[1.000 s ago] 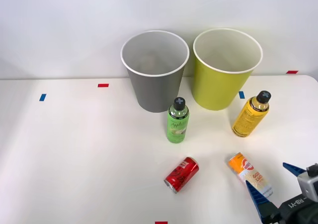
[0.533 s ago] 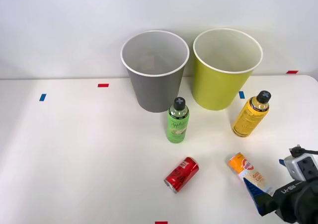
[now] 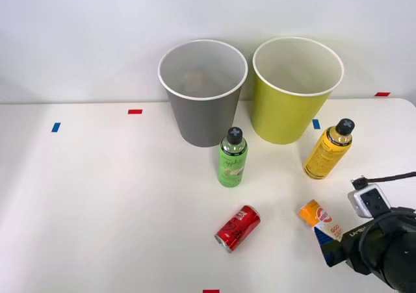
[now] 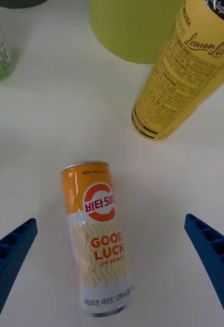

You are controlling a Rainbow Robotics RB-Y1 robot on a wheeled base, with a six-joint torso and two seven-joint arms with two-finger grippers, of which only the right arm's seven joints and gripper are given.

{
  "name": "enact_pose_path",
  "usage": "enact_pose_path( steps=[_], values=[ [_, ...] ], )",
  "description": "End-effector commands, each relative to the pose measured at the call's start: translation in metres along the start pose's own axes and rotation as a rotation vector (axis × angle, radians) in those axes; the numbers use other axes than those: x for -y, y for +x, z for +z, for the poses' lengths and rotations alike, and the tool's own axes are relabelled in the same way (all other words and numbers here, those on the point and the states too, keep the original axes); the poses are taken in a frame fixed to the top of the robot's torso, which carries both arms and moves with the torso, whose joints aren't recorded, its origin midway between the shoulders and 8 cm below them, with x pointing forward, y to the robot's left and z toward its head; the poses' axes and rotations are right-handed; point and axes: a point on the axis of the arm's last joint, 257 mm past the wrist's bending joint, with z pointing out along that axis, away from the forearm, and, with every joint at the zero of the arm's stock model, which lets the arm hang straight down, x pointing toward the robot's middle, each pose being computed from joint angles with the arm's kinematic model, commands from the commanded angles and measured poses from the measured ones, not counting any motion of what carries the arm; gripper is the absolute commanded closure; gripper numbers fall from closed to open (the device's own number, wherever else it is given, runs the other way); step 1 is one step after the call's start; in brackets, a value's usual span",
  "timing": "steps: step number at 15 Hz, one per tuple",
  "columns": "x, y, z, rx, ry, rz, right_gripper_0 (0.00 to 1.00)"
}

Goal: Put cans in the gray bin, plastic bottles in the light green bin

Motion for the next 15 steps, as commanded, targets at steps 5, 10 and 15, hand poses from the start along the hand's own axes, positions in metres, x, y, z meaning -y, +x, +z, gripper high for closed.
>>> enact_pose_path(
  steps=[5,10,15],
  values=[
    [-0.003,0.008,0.045,-0.110,-0.027,-0.018,0.00],
    [-0.005,0.007,0.054,-0.150,-0.042,-0.020,0.00],
    [-0.013,0.007,0.084,-0.163,-0.039,-0.025,0.00]
  ],
)
